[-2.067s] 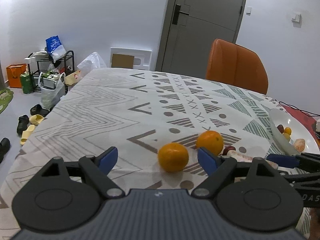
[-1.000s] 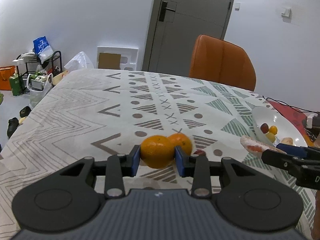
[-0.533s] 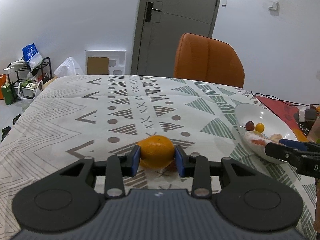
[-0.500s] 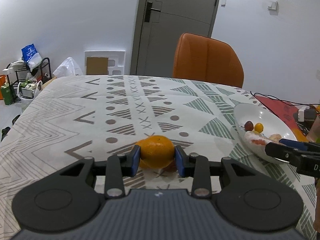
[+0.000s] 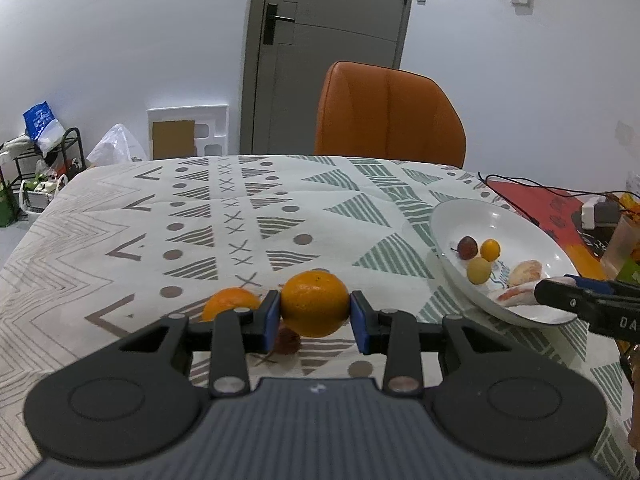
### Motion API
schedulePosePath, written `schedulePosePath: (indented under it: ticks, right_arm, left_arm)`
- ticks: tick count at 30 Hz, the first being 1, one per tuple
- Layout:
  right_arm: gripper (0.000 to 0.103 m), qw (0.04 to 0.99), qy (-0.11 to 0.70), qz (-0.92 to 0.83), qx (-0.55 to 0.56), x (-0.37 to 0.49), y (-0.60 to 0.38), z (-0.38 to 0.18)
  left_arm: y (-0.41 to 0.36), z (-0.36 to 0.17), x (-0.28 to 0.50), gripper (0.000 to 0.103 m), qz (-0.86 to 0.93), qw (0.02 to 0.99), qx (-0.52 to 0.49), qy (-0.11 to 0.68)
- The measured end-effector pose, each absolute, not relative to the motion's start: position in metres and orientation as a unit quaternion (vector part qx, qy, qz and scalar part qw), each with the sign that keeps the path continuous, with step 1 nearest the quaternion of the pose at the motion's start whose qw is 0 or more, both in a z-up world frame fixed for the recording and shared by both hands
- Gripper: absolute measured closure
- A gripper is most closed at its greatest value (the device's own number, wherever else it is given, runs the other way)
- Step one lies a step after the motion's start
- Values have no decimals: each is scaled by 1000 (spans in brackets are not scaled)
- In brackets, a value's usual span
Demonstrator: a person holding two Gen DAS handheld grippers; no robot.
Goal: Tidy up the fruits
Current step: 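Lower the pomelo segment into the plate and open the right tool while the left tool carries the orange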
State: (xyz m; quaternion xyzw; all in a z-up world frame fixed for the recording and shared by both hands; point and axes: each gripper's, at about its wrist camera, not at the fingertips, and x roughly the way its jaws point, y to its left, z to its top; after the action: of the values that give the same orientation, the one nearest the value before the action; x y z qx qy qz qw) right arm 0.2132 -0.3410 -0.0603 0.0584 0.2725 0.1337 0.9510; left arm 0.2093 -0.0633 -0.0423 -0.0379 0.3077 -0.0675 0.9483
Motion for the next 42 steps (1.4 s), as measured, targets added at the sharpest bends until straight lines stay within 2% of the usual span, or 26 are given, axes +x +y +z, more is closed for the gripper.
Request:
schedulePosePath:
  ticks: [1,2,3,14,19,21,25,27,32,36,39,42]
  right_arm:
    - [58,950,276,133,62,215,-344,-61]
    - [66,950,276,131,65,216,-348,-62]
    - [67,951,276,124,65,217,-351,-63]
    - [66,954,271,108,72,215,-364,-65]
    - [63,951,274,114,86,212,-365,-63]
    - [50,952,270,113,89,209,-366,-63]
    - [40,954,266,111,80,204,-363,-62]
    - [30,955,265,108,79,203,-363,-63]
    - [21,955,264,101,84,200,-366,-66]
    - [6,957,256,95,98,196,-373,-67]
    - [0,957,251,92,109,193,-379,-68]
    - [0,957,252,87,110,191,-382,-70]
  left_arm:
    - [-65,-42,210,68,-68,948,-36,307]
    - [-67,-41,210,68,-68,949,-35,307]
    - [-68,-41,210,68,-69,949,-34,307]
    - [-78,-38,211,68,-72,949,-25,306]
    - [-87,-33,214,67,-87,950,-19,300]
    - [-93,-32,216,67,-95,950,-17,298]
    - [-104,-30,220,67,-111,949,-13,295]
    - [-111,-30,222,67,-119,948,-10,296]
    - [-127,-30,227,67,-136,946,-1,295]
    - [-138,-29,230,67,-147,945,6,293]
    - [-147,-28,232,67,-154,944,11,292]
    - [-156,-27,234,67,-161,943,14,290]
